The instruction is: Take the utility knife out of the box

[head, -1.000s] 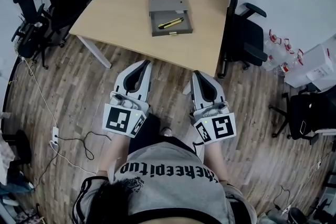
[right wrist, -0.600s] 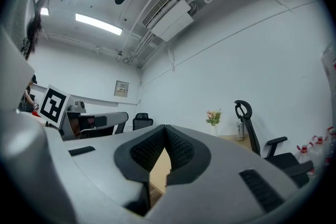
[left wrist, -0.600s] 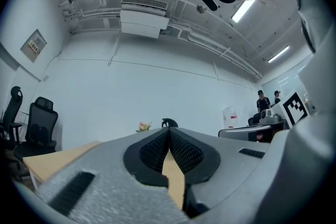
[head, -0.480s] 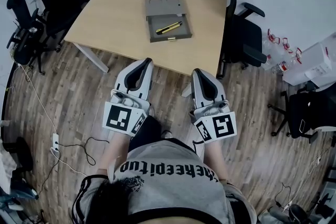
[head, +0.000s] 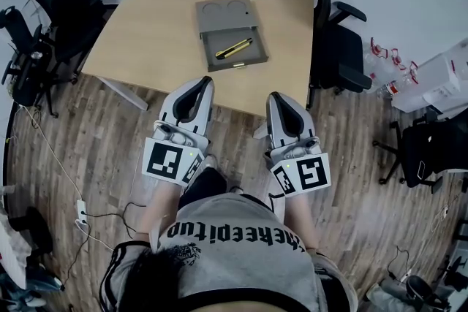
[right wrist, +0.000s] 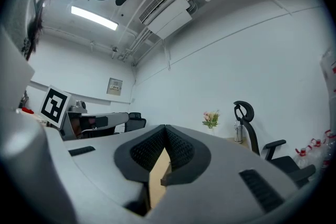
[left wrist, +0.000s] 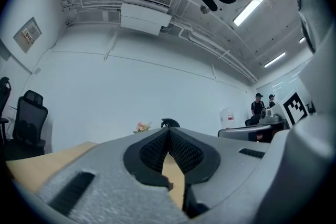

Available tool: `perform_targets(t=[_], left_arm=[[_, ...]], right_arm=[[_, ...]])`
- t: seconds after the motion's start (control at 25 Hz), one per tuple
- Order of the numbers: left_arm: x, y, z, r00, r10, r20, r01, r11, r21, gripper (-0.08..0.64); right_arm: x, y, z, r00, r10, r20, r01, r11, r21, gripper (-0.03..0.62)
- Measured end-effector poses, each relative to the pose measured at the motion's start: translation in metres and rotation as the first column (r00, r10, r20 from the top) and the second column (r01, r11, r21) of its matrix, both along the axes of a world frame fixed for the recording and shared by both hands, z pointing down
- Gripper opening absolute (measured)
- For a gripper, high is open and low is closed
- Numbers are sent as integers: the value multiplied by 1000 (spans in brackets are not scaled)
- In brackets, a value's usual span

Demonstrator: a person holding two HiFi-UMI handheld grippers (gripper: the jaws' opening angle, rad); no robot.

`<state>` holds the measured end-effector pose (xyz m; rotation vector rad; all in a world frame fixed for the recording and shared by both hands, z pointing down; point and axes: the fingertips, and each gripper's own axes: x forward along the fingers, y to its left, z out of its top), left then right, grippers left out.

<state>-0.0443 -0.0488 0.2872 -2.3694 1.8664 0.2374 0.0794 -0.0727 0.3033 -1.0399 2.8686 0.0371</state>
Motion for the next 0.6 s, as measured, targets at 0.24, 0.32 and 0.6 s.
perform_targets(t=[0.24,0.32,0.6], left_arm=[[-15,-33,0,999,44,-7,-44,999,-3,18],[-21,-41,1,998,60,-8,-60,998,-4,18],[-44,-67,5,994,106,-10,-106,994,-8,18]], right_arm=[[-15,-26,1,999,40,-7,-40,999,-6,6],[-21,-33,1,999,53,-9,-53,999,-6,6],[-45,-54,3,995,96,-6,-96,995,-8,6]])
